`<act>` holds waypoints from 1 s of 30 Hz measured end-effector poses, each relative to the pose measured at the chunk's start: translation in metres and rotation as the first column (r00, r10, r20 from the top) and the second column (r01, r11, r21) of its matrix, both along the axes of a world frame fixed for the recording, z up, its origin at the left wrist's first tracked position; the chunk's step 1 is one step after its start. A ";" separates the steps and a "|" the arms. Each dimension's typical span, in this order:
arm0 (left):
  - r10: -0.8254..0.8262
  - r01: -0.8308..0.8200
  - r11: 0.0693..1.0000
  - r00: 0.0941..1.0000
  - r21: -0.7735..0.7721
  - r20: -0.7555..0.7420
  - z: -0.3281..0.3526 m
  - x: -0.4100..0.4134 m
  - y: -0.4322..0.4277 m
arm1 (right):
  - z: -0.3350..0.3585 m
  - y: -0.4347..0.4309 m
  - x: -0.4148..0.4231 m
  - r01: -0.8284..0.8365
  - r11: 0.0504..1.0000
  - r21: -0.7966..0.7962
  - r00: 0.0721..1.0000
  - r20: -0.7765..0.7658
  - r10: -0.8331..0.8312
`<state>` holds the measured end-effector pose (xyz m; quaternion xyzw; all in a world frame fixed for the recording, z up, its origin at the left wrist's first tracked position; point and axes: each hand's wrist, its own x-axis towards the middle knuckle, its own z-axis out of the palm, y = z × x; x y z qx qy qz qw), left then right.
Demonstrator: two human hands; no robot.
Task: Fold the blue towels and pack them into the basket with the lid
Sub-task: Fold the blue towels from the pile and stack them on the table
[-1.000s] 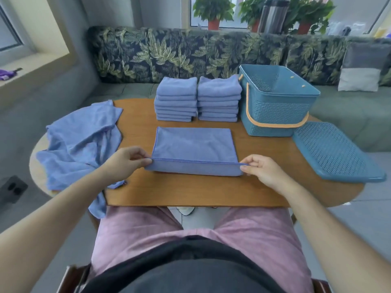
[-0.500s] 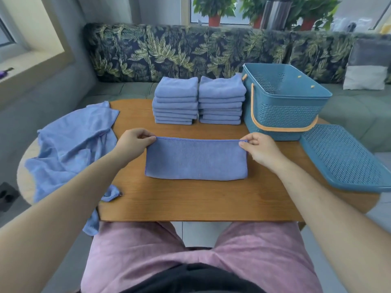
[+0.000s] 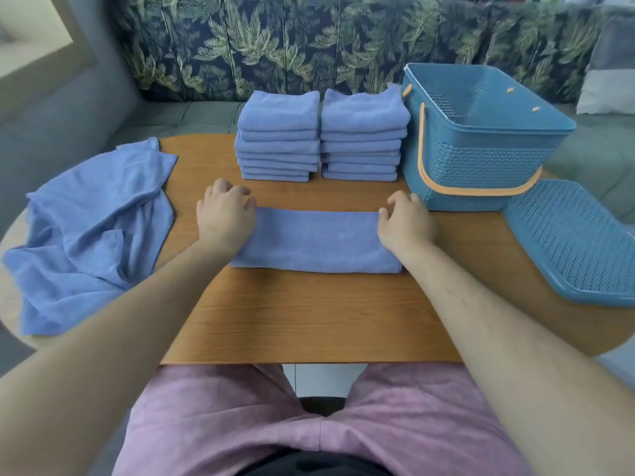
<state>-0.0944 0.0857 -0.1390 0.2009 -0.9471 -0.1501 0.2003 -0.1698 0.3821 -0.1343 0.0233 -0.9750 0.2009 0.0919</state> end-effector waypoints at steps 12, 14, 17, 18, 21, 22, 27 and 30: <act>-0.332 0.326 0.942 0.879 0.075 0.342 -0.029 0.015 0.040 | -0.028 -0.040 0.053 -0.315 0.935 0.165 0.920 0.295 0.258; -0.297 0.282 0.955 0.878 0.095 0.376 -0.027 0.018 0.017 | -0.028 -0.027 0.050 -0.291 0.939 0.186 0.925 0.306 0.226; -0.309 0.287 0.951 0.859 0.116 0.407 -0.027 0.024 -0.001 | -0.027 -0.022 0.051 -0.296 0.933 0.204 0.923 0.313 0.225; -0.309 0.298 0.950 0.854 0.093 0.418 -0.028 0.025 -0.001 | -0.025 -0.024 0.052 -0.293 0.931 0.217 0.924 0.316 0.217; -0.325 0.381 0.922 0.862 -0.074 0.389 -0.027 0.027 0.004 | -0.017 -0.038 0.059 -0.274 0.913 0.302 0.947 0.250 0.202; -0.363 0.436 0.888 0.861 -0.148 0.356 -0.026 0.026 0.005 | -0.013 -0.045 0.066 -0.275 0.907 0.320 0.958 0.170 0.230; -0.529 0.604 0.782 0.774 -0.156 0.348 -0.018 0.017 0.003 | -0.009 -0.098 0.108 -0.387 0.888 0.249 0.910 -0.055 0.411; -0.447 0.537 0.824 0.813 -0.182 0.374 -0.013 0.019 0.006 | -0.014 -0.099 0.105 -0.386 0.882 0.270 0.914 -0.018 0.405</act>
